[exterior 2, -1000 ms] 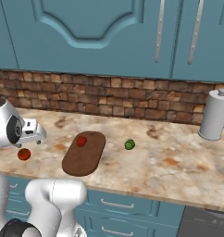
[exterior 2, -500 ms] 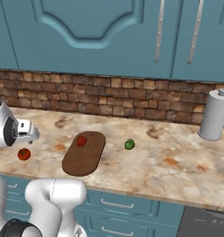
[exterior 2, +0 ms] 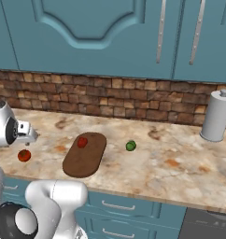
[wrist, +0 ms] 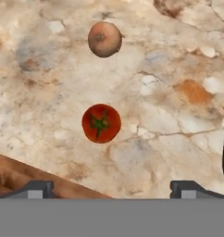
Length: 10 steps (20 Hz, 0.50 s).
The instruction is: Place the avocado, onion, tomato, and bell pepper on the cutting board.
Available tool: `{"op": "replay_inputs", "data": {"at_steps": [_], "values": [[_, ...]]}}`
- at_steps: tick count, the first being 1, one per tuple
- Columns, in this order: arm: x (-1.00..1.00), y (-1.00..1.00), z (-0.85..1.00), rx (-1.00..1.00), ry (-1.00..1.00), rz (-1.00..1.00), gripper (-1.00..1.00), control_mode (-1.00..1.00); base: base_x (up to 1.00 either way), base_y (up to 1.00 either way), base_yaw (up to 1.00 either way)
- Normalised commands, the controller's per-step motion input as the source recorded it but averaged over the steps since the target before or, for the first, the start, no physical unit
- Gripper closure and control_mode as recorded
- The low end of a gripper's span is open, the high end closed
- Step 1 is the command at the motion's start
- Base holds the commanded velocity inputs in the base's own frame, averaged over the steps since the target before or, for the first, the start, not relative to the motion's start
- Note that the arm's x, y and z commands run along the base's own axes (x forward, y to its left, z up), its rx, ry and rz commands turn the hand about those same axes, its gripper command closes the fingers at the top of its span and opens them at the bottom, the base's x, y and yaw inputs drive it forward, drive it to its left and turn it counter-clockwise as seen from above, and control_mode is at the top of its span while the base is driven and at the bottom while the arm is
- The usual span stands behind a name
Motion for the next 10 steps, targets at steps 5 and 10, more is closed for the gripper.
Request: {"op": "replay_inputs", "data": {"at_steps": [5, 10], "values": [[0.47, 0.26, -0.34, 0.0, 0.14, 0.0, -1.0, -1.0, 0.0, 0.0, 0.0], [0.38, 0.34, -0.31, 0.0, 0.09, 0.0, -1.0, -1.0, 0.0, 0.0, 0.0]]}}
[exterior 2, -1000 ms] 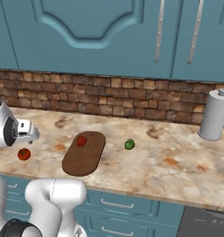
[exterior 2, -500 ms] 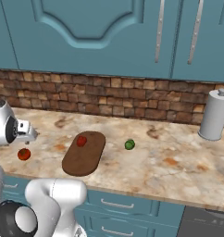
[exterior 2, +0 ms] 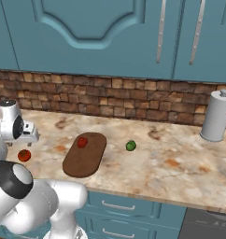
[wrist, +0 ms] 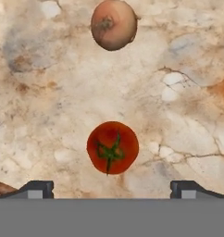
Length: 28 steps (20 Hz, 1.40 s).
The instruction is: Place the avocado, onion, tomato, and bell pepper on the cutting board.
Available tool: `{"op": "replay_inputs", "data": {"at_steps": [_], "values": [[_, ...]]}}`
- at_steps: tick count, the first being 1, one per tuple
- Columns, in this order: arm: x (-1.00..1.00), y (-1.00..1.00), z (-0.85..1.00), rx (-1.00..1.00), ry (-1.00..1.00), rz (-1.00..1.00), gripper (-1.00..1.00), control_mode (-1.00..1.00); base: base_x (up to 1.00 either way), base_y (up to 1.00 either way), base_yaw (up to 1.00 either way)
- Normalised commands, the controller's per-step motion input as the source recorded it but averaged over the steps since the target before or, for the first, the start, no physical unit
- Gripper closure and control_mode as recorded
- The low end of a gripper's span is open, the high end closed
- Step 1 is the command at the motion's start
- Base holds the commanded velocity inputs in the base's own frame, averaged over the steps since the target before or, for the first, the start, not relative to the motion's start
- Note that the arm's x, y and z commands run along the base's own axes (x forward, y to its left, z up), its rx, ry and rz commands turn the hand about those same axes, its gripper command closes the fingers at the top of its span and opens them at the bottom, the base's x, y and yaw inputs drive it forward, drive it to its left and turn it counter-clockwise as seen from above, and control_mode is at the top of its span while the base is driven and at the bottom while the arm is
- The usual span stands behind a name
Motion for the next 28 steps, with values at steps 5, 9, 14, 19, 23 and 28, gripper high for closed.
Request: {"op": "replay_inputs", "data": {"at_steps": [5, 9, 14, 19, 23, 28], "values": [[0.11, 0.13, -0.26, 0.0, 0.02, 0.0, -1.0, -1.0, 0.0, 0.0, 0.0], [0.0, 0.0, -0.29, 0.0, 0.01, 0.0, -1.0, -1.0, 0.0, 0.0, 0.0], [0.0, 0.0, -0.37, 0.0, 0.03, 0.0, -1.0, -1.0, 0.0, 0.0, 0.0], [0.0, 0.0, -0.34, 0.0, 0.03, 0.0, -1.0, -1.0, 0.0, 0.0, 0.0], [0.0, 0.0, -0.33, 0.0, 0.03, 0.0, -1.0, -1.0, 0.0, 0.0, 0.0], [0.0, 0.0, -0.28, 0.0, 0.01, 0.0, 1.0, -1.0, 0.0, 0.0, 0.0]]}}
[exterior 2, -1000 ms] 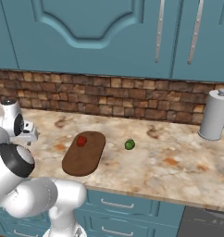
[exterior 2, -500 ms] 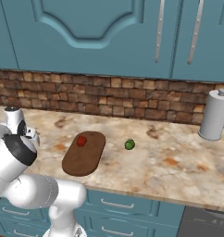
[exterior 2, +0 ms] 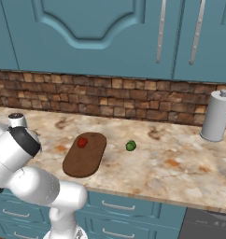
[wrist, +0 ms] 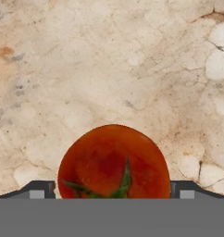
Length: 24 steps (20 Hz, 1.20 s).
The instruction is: Place the avocado, onion, tomato, and bell pepper on the cutting board.
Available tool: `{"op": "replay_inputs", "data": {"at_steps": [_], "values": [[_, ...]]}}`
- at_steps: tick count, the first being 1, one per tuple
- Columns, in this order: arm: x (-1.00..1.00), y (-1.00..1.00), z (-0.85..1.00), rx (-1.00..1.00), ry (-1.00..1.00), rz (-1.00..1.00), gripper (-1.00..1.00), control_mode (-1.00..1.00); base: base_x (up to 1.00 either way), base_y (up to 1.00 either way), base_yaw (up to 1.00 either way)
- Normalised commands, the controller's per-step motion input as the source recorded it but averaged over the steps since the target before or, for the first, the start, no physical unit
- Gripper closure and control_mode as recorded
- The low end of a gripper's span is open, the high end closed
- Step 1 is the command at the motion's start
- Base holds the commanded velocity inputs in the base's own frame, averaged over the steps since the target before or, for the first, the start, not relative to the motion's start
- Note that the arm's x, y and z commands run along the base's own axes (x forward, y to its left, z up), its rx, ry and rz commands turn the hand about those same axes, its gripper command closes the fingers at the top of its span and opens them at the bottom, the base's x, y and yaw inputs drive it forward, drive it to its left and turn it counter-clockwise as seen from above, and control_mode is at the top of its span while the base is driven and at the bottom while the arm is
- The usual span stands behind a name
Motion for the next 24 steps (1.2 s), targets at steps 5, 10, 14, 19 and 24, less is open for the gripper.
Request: {"op": "replay_inputs", "data": {"at_steps": [5, 10, 14, 19, 24], "values": [[0.0, -0.01, -0.19, 0.0, 0.0, 0.0, 1.0, -1.0, 0.0, 0.0, 0.0], [-0.5, -0.39, 0.51, 0.01, -0.07, -0.04, 1.0, -1.0, 0.0, 0.0, 0.0], [-0.47, -0.8, 0.72, 0.0, -0.1, -0.08, 1.0, -1.0, 0.0, 0.0, 0.0], [-0.26, -0.96, 0.44, 0.0, -0.07, -0.07, 1.0, -1.0, 0.0, 0.0, 0.0], [-0.03, -1.0, 0.23, 0.0, -0.01, -0.08, 1.0, -1.0, 0.0, 0.0, 0.0]]}}
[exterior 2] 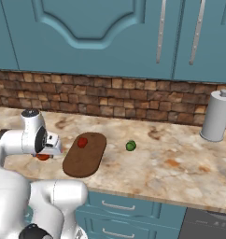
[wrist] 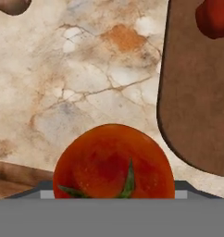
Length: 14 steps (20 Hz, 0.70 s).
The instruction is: Place the avocado, onion, tomato, and bell pepper on the cutting board.
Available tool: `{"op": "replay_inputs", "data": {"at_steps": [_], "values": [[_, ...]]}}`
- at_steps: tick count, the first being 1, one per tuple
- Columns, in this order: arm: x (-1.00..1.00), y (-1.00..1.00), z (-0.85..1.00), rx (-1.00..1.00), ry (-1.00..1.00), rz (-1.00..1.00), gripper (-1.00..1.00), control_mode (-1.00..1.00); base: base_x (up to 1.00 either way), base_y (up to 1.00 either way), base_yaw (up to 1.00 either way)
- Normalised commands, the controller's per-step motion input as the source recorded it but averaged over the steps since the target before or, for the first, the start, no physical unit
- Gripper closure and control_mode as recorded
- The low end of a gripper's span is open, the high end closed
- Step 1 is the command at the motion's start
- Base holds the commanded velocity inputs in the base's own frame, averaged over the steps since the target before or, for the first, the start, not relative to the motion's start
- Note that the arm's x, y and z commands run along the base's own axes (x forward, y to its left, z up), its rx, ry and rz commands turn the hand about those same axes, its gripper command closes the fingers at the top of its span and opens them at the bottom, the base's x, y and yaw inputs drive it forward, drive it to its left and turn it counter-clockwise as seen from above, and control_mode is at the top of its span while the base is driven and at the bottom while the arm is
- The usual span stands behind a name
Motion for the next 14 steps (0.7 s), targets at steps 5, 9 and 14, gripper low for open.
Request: {"op": "replay_inputs", "data": {"at_steps": [5, 9, 14], "values": [[0.0, -0.98, 0.3, 0.0, 0.0, -0.12, 1.0, -1.0, 0.0, 0.0, 0.0], [0.26, -0.59, 0.09, 0.0, 0.04, -0.08, 1.0, -1.0, 0.0, 0.0, 0.0], [0.77, -0.02, -0.1, 0.0, 0.01, 0.0, 1.0, -1.0, 0.0, 0.0, 0.0]]}}
